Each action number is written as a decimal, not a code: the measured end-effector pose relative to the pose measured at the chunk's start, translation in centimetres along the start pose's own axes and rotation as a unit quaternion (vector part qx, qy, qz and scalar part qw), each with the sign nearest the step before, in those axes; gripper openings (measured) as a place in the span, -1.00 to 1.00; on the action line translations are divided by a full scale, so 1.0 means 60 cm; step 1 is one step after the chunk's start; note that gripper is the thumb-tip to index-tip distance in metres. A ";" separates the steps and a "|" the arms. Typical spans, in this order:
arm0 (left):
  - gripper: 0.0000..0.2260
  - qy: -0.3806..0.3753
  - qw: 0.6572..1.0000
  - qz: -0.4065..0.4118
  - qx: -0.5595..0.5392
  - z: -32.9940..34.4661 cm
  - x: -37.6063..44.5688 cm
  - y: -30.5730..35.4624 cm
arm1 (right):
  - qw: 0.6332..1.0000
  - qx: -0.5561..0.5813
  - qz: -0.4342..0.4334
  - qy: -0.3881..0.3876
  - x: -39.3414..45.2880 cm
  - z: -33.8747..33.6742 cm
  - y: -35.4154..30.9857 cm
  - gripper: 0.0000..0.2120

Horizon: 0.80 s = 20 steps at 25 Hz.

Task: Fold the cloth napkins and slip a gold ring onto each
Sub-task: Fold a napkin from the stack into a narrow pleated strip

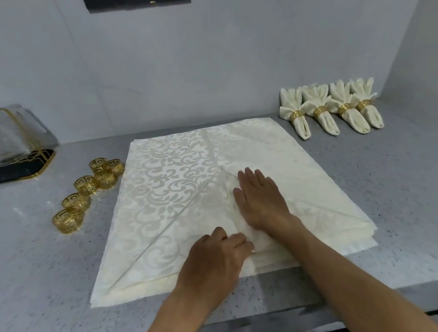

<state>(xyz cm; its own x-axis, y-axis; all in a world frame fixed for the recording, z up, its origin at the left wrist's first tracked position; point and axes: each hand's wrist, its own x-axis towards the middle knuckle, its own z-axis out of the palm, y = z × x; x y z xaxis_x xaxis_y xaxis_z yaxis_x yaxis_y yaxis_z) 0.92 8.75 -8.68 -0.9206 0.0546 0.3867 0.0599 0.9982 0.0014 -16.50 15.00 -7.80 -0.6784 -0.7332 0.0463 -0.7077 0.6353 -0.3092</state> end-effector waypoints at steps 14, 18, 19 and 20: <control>-0.81 -0.003 0.999 -0.042 0.030 0.023 0.017 0.069 | 0.999 -0.018 0.027 0.007 -0.161 -0.070 0.146 -0.51; -0.88 -0.005 0.999 -0.046 0.015 0.014 0.015 0.073 | 0.992 -0.005 -0.067 0.111 -0.166 -0.047 0.143 -0.56; -0.84 0.004 0.998 -0.054 0.007 0.011 0.016 0.074 | 0.990 0.010 -0.089 0.113 -0.167 -0.039 0.136 -0.62; -0.79 0.012 0.998 -0.060 -0.002 0.010 0.017 0.074 | 0.989 0.020 -0.100 0.109 -0.167 -0.032 0.131 -0.67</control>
<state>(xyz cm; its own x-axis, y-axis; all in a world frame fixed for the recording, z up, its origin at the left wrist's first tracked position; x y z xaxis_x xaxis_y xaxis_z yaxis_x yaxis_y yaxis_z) 0.04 13.28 -8.83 -0.9120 -0.0667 0.4047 -0.0490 0.9973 0.0538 -15.60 27.80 -8.88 -0.5549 -0.7711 0.3124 -0.8268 0.4697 -0.3094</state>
